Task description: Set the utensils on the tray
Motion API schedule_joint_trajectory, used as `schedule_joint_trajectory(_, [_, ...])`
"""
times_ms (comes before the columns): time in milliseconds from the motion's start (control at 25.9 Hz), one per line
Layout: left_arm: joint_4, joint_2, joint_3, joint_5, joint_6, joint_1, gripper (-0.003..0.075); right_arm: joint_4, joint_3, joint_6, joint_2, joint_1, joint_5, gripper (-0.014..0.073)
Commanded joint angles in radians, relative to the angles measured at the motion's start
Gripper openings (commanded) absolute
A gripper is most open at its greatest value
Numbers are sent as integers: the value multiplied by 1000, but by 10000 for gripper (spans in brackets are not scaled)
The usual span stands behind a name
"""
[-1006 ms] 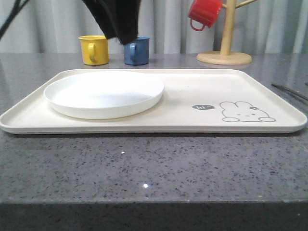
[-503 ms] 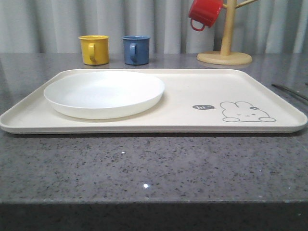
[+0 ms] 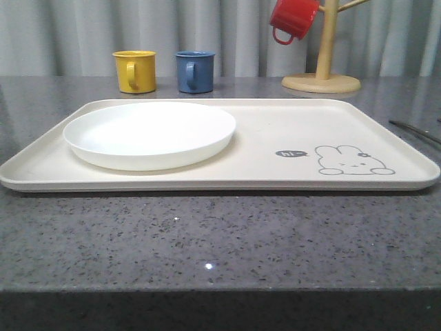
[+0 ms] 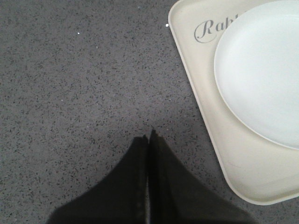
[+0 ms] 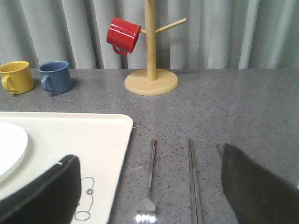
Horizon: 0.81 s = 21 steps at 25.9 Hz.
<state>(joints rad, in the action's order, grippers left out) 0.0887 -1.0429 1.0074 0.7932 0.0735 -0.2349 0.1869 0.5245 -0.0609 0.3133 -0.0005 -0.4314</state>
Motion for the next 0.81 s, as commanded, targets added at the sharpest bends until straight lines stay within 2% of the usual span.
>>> schedule_joint_trajectory(0, [-30, 134, -130, -227, -12, 3, -18, -6, 37, -9, 16, -6, 84, 634])
schedule_joint_trajectory(271, [-64, 401, -393, -430, -12, 3, -18, -6, 37, -9, 16, -6, 84, 634])
schedule_joint_trajectory(503, [-74, 619, -545, -484, -12, 3, -18, -6, 37, -9, 16, -6, 84, 634])
schedule_joint_trajectory(774, [-94, 827, -630, -537, -12, 3, -18, -6, 37, -9, 16, -6, 84, 634])
